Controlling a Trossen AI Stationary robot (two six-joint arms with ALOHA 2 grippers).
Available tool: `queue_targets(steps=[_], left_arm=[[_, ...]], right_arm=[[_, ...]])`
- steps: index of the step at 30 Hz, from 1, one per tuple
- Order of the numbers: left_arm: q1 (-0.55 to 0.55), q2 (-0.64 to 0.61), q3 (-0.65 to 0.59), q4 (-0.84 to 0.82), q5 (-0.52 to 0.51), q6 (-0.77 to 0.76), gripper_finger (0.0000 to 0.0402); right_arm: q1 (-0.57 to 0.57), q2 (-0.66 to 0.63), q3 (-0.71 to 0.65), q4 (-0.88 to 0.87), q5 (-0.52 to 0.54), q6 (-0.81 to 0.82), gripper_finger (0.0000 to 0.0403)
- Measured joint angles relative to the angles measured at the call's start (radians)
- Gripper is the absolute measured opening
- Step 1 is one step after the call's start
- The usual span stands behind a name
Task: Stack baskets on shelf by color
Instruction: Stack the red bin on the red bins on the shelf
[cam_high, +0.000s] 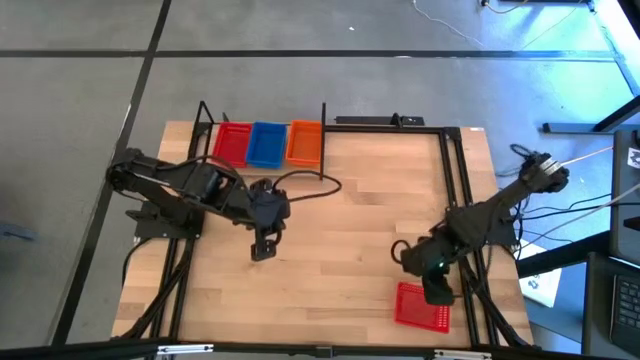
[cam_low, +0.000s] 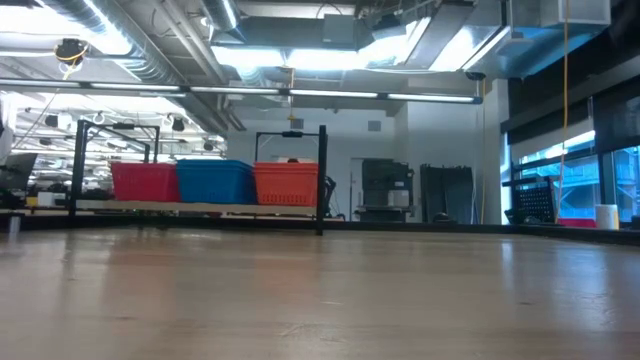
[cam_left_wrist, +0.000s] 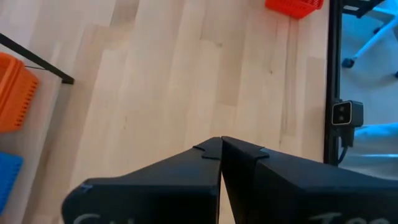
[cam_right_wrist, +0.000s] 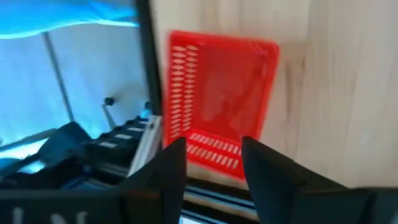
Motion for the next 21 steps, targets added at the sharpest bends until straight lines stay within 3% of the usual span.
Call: queue_targets(steps=[5, 21], left_arm=[[-0.036, -0.004, -0.001, 0.0, -0.017, -0.034, 0.0], [-0.046, -0.012, -0.001, 0.001, -0.021, -0.069, 0.0]], right_arm=[[0.052, 0.054, -0.129, 0.067, 0.019, 0.114, 0.0152], [0.082, 0.094, -0.292, 0.264, 0.035, 0.118, 0.0152]])
